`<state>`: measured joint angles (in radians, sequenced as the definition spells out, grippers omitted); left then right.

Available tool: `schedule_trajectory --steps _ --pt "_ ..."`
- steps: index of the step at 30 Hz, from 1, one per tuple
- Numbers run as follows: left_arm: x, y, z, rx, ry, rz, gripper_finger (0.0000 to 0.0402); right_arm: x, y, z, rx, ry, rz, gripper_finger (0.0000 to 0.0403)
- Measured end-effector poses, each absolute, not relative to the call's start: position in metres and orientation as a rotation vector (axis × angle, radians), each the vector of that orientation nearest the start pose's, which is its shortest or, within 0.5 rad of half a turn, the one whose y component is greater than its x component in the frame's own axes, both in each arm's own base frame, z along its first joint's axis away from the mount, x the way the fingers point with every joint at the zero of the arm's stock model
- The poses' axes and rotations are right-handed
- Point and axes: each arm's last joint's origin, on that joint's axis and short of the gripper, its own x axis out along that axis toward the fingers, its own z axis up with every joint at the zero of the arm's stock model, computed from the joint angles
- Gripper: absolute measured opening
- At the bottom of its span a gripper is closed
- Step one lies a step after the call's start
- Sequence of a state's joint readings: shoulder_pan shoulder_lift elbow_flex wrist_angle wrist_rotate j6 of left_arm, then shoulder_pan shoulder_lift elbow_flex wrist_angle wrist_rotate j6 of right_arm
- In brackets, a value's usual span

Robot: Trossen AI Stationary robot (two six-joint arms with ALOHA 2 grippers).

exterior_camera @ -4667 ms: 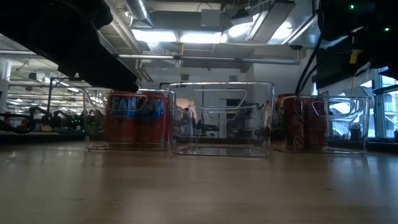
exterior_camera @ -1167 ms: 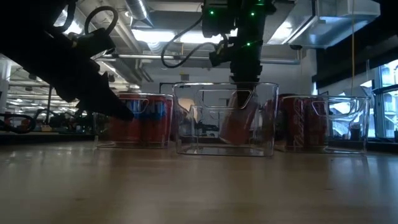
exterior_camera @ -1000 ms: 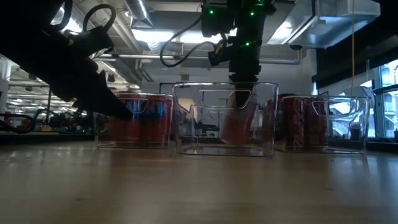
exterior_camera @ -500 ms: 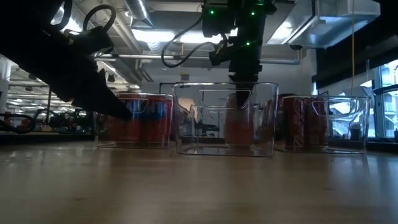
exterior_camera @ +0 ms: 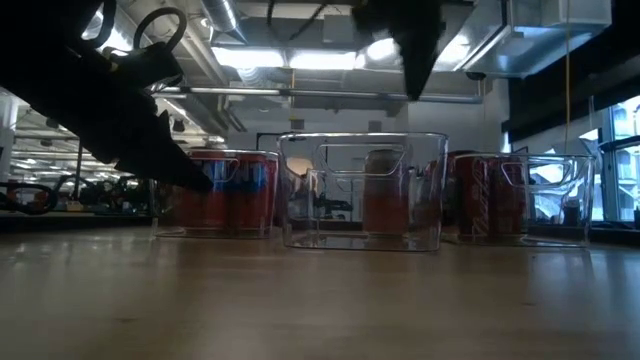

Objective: Sort soda cans
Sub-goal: Put the orange white soda can into the center transparent bin

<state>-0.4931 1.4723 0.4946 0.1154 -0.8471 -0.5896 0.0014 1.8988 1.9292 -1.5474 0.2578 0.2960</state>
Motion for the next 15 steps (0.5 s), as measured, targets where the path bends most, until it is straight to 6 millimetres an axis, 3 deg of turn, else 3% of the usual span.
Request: schedule_trajectory --steps 7,15 --pt "0.219 -0.094 0.131 -0.011 0.548 0.502 0.0347 0.337 0.054 0.348 0.292 1.445 -0.250 0.0354" --pt "0.219 -0.095 0.131 -0.014 0.543 0.498 0.0347 0.313 0.120 0.339 0.164 1.474 -0.190 0.0353"
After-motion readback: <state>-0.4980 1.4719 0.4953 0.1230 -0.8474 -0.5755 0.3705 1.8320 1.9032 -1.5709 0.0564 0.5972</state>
